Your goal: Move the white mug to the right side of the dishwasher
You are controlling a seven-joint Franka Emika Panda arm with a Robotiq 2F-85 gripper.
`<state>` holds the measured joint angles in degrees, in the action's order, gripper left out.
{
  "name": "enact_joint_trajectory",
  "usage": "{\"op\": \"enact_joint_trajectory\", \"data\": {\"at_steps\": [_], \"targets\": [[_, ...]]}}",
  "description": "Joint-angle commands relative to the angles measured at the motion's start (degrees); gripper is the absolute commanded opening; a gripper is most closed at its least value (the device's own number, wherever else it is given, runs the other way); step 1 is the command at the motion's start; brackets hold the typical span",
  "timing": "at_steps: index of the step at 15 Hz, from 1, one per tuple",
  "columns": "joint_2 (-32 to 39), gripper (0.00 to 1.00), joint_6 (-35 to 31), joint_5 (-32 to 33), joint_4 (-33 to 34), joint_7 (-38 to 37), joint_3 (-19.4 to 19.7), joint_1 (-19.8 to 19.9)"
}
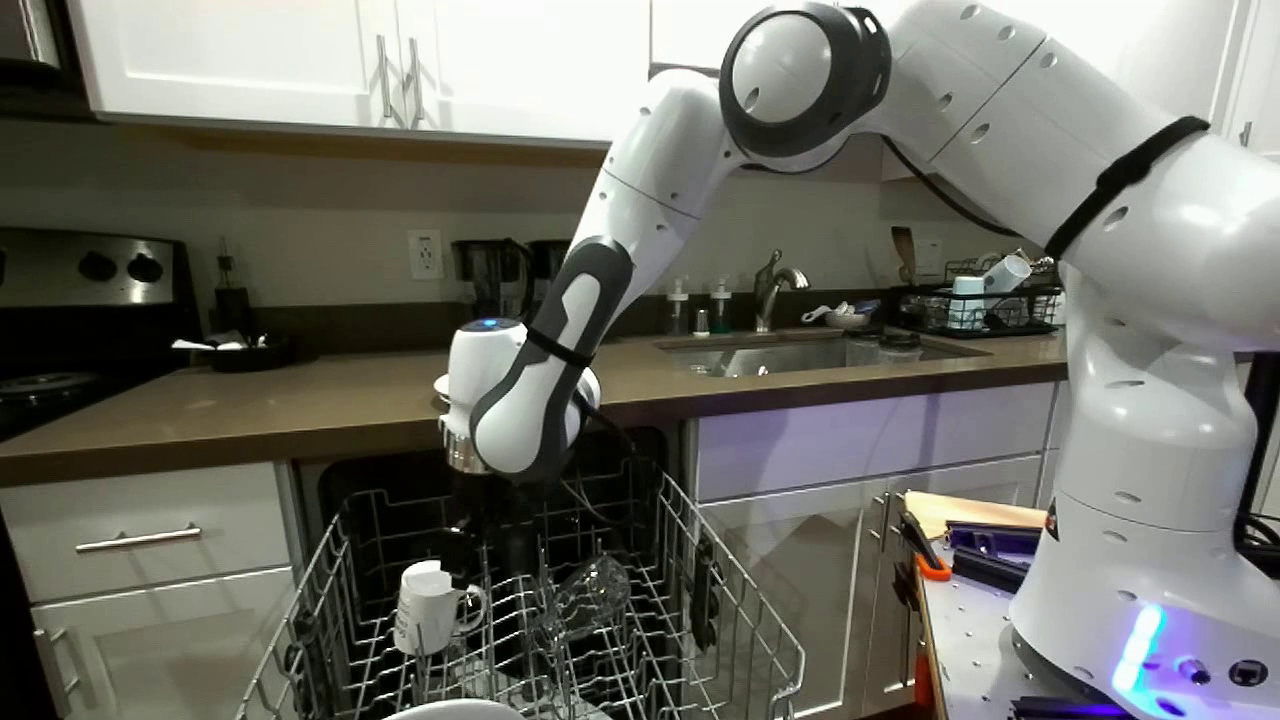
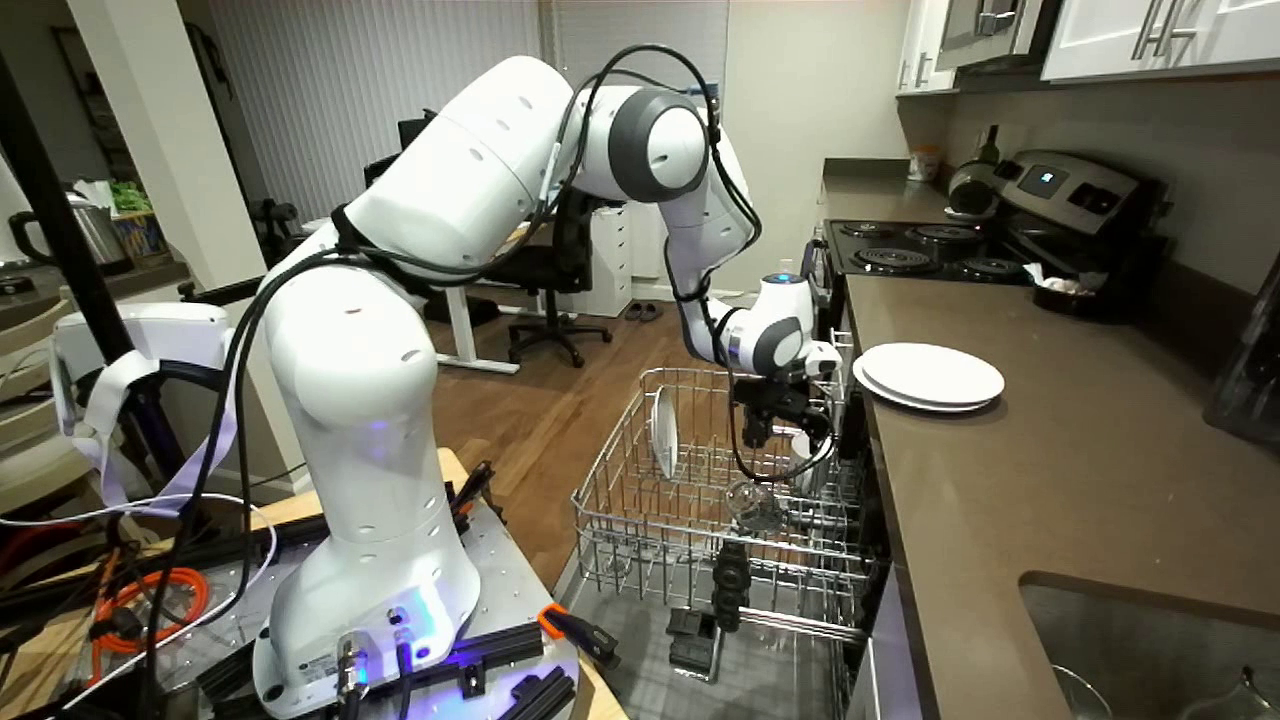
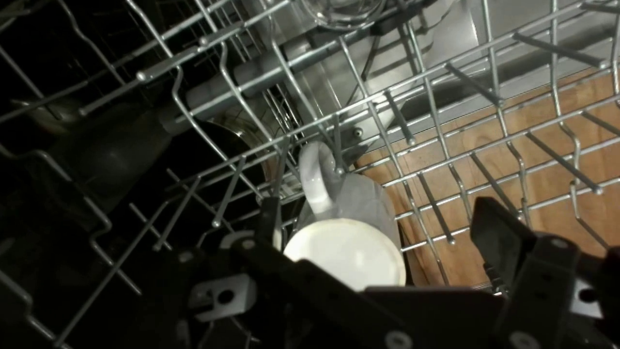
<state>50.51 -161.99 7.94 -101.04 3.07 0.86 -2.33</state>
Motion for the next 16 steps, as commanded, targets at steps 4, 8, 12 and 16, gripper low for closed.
{"op": "enact_joint_trajectory", "data": {"at_steps": [4,8,12,16], "targets": [[1.0,1.0,-0.4,-0.4,1.8,2.5,-0.9,1.4],[3.9,1.0,-2.1,3.2,3.9,4.0,1.6,-1.5],[6.6,1.0,-2.0,4.8,7.0,6.4,1.1,-0.9],[9.4,1.0,-0.7,4.6,11.4,9.9,-0.4,1.5]]}}
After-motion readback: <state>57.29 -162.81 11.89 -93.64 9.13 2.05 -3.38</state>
